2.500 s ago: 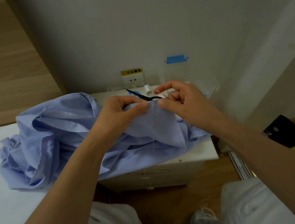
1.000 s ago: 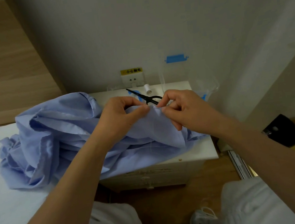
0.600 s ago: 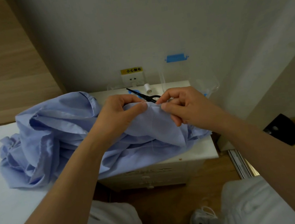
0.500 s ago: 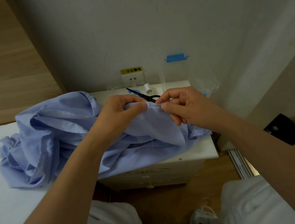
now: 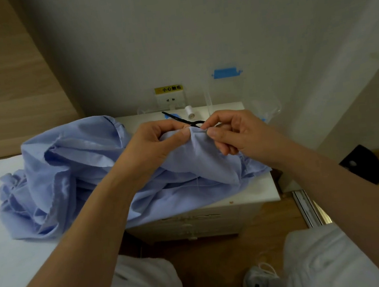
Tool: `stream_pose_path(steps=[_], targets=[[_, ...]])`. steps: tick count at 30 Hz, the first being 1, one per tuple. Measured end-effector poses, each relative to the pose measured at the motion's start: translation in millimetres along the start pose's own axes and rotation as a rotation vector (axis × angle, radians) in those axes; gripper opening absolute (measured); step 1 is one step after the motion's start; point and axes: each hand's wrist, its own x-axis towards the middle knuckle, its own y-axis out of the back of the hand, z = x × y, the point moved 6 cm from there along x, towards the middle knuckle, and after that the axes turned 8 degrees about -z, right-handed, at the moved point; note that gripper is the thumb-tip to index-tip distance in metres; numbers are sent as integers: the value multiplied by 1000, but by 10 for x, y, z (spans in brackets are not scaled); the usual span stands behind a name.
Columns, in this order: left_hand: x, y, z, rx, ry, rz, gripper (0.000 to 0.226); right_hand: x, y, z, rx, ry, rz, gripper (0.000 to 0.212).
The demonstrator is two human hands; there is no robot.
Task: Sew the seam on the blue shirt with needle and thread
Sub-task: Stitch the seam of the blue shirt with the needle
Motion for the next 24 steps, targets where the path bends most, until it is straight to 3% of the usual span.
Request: stream_pose_path(steps=[10,14,21,24], targets=[[35,-70,-78,-30,38,-42,14,31,-68,-26,60,23,53,8],[46,-8,-59,-47,23,11,13,62,-26,24,0,-22,74,6],[59,-71,-79,-49,49,-9,20,53,-153,-27,21,55,-36,10],[50,-47,-87,-84,61,2,19,62,-71,21,-7,59,67,11]])
